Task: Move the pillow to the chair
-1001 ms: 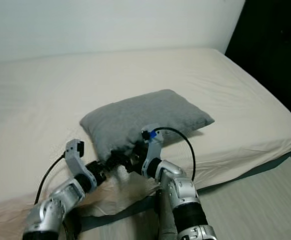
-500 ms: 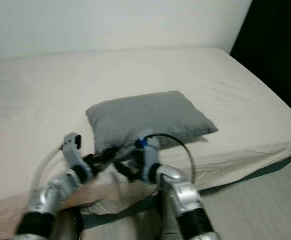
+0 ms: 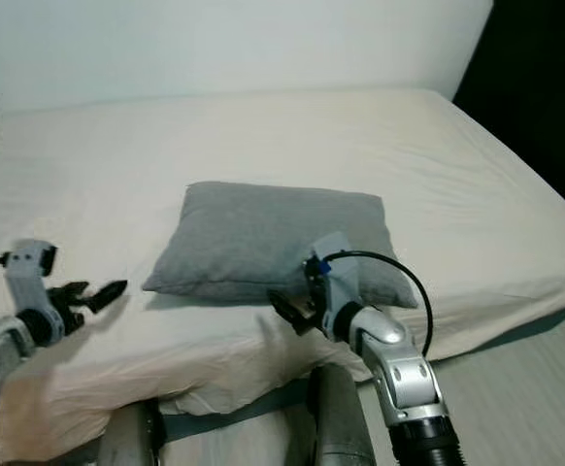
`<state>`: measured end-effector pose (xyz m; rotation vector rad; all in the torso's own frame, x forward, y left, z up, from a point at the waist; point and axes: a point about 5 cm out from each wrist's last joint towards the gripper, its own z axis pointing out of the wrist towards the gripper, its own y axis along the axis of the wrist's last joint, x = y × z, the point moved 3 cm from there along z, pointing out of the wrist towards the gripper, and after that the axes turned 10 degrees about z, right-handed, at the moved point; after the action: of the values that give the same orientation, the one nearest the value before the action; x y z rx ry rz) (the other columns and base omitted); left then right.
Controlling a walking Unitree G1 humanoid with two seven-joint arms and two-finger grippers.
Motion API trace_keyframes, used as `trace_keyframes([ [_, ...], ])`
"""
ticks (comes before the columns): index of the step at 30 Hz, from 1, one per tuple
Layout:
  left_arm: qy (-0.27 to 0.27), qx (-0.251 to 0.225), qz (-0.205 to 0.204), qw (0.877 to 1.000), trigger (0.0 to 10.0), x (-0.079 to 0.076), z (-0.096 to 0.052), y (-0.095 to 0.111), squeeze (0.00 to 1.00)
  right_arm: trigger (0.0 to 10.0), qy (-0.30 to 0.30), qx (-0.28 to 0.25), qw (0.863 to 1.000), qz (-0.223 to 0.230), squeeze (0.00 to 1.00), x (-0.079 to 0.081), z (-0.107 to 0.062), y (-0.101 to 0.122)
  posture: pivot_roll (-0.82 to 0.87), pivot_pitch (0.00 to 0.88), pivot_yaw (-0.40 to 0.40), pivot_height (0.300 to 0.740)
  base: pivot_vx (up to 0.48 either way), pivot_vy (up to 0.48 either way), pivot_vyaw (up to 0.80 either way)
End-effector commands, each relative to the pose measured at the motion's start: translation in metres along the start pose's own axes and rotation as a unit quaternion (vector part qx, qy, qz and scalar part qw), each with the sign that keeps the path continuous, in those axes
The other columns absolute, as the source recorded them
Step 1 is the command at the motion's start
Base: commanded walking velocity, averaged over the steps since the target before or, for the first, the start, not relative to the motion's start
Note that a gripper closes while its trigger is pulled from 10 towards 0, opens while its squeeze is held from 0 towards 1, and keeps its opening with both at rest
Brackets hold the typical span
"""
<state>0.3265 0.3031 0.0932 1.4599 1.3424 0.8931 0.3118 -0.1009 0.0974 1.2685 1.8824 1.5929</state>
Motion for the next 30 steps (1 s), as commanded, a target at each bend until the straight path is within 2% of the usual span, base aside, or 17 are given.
trace_keyframes([
  [1, 0.045, -0.004, -0.002, 0.999, 10.0, 0.018, -0.003, 0.007, 0.00, 10.0, -0.032, 0.027, 0.999, 0.003, 0.00, -0.008, -0.004, -0.011, 0.01, 0.074, -0.068, 0.547, 0.000, 0.000, 0.00],
  [2, 0.080, 0.001, 0.010, 0.997, 10.0, 0.029, -0.004, 0.010, 0.00, 10.0, -0.045, 0.035, 0.998, -0.003, 0.00, -0.012, -0.006, -0.015, 0.01, 0.075, -0.068, 0.547, 0.000, 0.000, 0.00],
  [5, 0.106, -0.010, -0.002, 0.994, 10.0, 0.037, -0.005, 0.014, 0.00, 10.0, -0.055, 0.034, 0.998, 0.000, 0.00, -0.014, -0.006, -0.016, 0.01, 0.076, -0.068, 0.547, 0.000, 0.000, 0.00],
  [7, 0.096, -0.041, -0.105, 0.989, 10.0, 0.030, 0.003, 0.020, 0.00, 10.0, -0.067, -0.007, 0.997, 0.039, 0.00, -0.016, -0.006, -0.006, 0.02, 0.077, -0.074, 0.547, 0.000, 0.000, 0.00],
  [8, 0.096, -0.041, -0.105, 0.989, 10.0, 0.030, 0.003, 0.020, 0.00, 10.0, -0.067, -0.007, 0.997, 0.039, 0.00, -0.016, -0.006, -0.006, 0.02, 0.077, -0.074, 0.547, 0.000, 0.000, 0.00],
  [9, 0.059, -0.059, -0.168, 0.982, 10.0, 0.012, 0.012, 0.023, 0.00, 10.0, -0.072, -0.045, 0.993, 0.084, 0.00, -0.017, -0.005, 0.003, 0.02, 0.077, -0.076, 0.547, 0.000, 0.000, 0.00],
  [10, 0.059, -0.059, -0.168, 0.982, 10.0, 0.012, 0.012, 0.023, 0.00, 10.0, -0.072, -0.045, 0.993, 0.084, 0.00, -0.017, -0.005, 0.003, 0.02, 0.077, -0.076, 0.547, 0.000, 0.000, 0.00],
  [12, -0.006, -0.070, -0.238, 0.969, 10.0, -0.022, 0.028, 0.024, 0.00, 10.0, -0.082, -0.111, 0.978, 0.155, 0.00, -0.023, -0.007, 0.020, 0.02, 0.079, -0.081, 0.547, 0.000, 0.000, 0.00],
  [13, -0.006, -0.070, -0.238, 0.969, 10.0, -0.022, 0.028, 0.024, 0.00, 10.0, -0.082, -0.111, 0.978, 0.155, 0.00, -0.023, -0.007, 0.020, 0.02, 0.079, -0.081, 0.547, 0.000, 0.000, 0.00],
  [15, -0.049, -0.064, -0.272, 0.959, 10.0, -0.048, 0.041, 0.021, 0.00, 10.0, -0.087, -0.165, 0.966, 0.176, 0.00, -0.027, -0.012, 0.037, 0.02, 0.081, -0.080, 0.547, 0.000, 0.000, 0.00],
  [16, -0.049, -0.064, -0.272, 0.959, 10.0, -0.048, 0.041, 0.021, 0.00, 10.0, -0.087, -0.165, 0.966, 0.176, 0.00, -0.027, -0.012, 0.037, 0.02, 0.081, -0.080, 0.547, 0.000, 0.000, 0.00],
  [19, -0.110, -0.026, -0.276, 0.954, 10.0, -0.086, 0.055, 0.010, 0.00, 10.0, -0.068, -0.216, 0.955, 0.192, 0.00, -0.026, -0.020, 0.056, 0.02, 0.083, -0.079, 0.547, 0.000, 0.000, 0.00],
  [20, -0.110, -0.026, -0.276, 0.954, 10.0, -0.086, 0.055, 0.010, 0.00, 10.0, -0.068, -0.216, 0.955, 0.192, 0.00, -0.026, -0.020, 0.056, 0.02, 0.083, -0.079, 0.547, 0.000, 0.000, 0.00],
  [22, -0.106, 0.022, -0.234, 0.966, 10.0, -0.104, 0.063, -0.010, 0.00, 10.0, -0.044, -0.224, 0.954, 0.195, 0.00, -0.019, -0.022, 0.061, 0.02, 0.083, -0.079, 0.547, 0.000, 0.000, 0.00],
  [24, -0.106, 0.022, -0.234, 0.966, 10.0, -0.104, 0.063, -0.010, 0.00, 10.0, -0.044, -0.224, 0.954, 0.195, 0.00, -0.019, -0.022, 0.061, 0.02, 0.083, -0.079, 0.547, 0.000, 0.000, 0.00],
  [27, -0.095, 0.047, -0.231, 0.967, 10.0, -0.118, 0.068, -0.022, 0.00, 10.0, -0.028, -0.207, 0.960, 0.187, 0.00, -0.012, -0.020, 0.056, 0.01, 0.089, -0.078, 0.547, 0.000, 0.000, 0.00],
  [30, -0.110, 0.051, -0.264, 0.957, 10.0, -0.133, 0.072, -0.021, 0.00, 10.0, -0.023, -0.163, 0.972, 0.169, 0.00, -0.004, -0.014, 0.040, 0.02, 0.087, -0.078, 0.547, 0.000, 0.000, 0.00],
])
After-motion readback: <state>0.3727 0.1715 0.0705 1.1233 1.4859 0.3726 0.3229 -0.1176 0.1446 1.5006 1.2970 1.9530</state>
